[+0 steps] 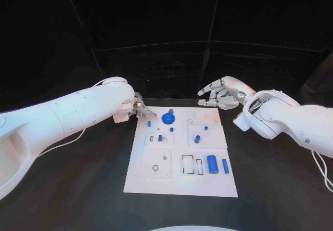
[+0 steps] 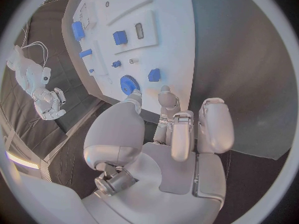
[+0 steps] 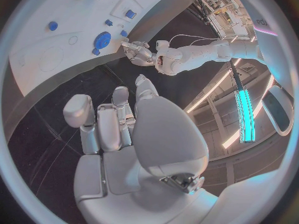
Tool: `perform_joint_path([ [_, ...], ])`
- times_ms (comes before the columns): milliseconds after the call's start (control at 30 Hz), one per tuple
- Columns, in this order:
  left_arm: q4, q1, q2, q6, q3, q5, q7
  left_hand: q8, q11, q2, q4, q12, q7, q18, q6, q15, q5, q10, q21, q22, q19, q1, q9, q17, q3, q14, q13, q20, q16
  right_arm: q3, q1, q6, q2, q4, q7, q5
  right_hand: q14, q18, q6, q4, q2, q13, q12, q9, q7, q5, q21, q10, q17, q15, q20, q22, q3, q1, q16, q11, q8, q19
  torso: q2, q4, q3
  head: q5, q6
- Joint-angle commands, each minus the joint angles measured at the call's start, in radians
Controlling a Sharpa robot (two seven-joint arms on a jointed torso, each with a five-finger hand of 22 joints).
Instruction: Assemble the parts on the task board
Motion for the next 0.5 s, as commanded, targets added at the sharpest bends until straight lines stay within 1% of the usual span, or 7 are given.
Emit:
perform_joint_path([
  [33,-0.006,0.0,0.007,0.024,0.0,-0.014,0.025,-0.006,-0.002,0.003,-0.002,0.007,0.0,0.019,0.009,0.004,-0.003,0.0,-0.002,0.0,-0.002,0.02,-0.003,0.263,-0.008,0.105,0.0,0.004,0.003,0.001,0.002,0.004,0.002,0.001,0.003,-0.004,0.019,0.01,-0.004,-0.005,0.01,-0.001,-0.003,-0.001,-0.001,0.004,-0.007,-0.004,0.001,-0.004,-0.001,-0.001,-0.003,0.004,-0.004,-0.003,0.004,-0.005,-0.001,0.0015,0.0002,0.0,0.0],
  [133,-0.012,-0.002,0.012,0.036,-0.001,-0.014,0.021,-0.007,-0.002,0.009,-0.006,0.005,0.001,0.019,0.01,0.004,-0.003,-0.002,-0.003,0.0,-0.002,0.036,-0.005,0.263,-0.013,0.105,-0.003,0.004,0.003,0.001,0.002,0.004,0.003,0.0,0.003,-0.004,0.019,0.01,-0.004,-0.005,0.01,-0.001,-0.003,-0.001,-0.001,0.004,-0.007,-0.004,0.001,-0.004,-0.001,-0.001,-0.003,0.004,-0.004,-0.003,0.004,-0.005,-0.001,0.0016,0.0,0.001,0.0],
  [333,-0.017,-0.003,0.016,0.059,-0.001,-0.022,0.013,-0.007,-0.002,0.009,-0.007,0.005,0.001,0.019,0.01,0.004,-0.003,-0.002,-0.003,-0.001,-0.003,0.038,-0.006,0.263,-0.015,0.105,-0.003,0.004,0.003,0.001,0.002,0.004,0.004,0.0,0.003,-0.004,0.019,0.01,-0.004,-0.006,0.01,-0.002,-0.003,-0.001,-0.001,0.004,-0.007,-0.005,0.001,-0.004,-0.001,-0.001,-0.003,0.005,-0.004,-0.003,0.004,-0.006,0.0,0.0011,0.0,0.0,-0.002],
  [500,-0.015,-0.004,0.018,0.073,-0.001,-0.024,0.014,-0.007,-0.002,0.016,-0.01,0.007,0.0,0.019,0.013,0.004,-0.003,-0.001,-0.002,0.002,-0.002,0.049,-0.007,0.263,-0.019,0.105,-0.003,0.004,0.003,0.001,0.002,0.005,0.005,-0.001,0.003,-0.004,0.019,0.01,-0.004,-0.006,0.01,-0.002,-0.003,-0.001,-0.001,0.004,-0.007,-0.005,0.001,-0.004,-0.001,-0.001,-0.003,0.005,-0.004,-0.003,0.004,-0.006,-0.001,0.0021,0.0003,-0.001,-0.004],
])
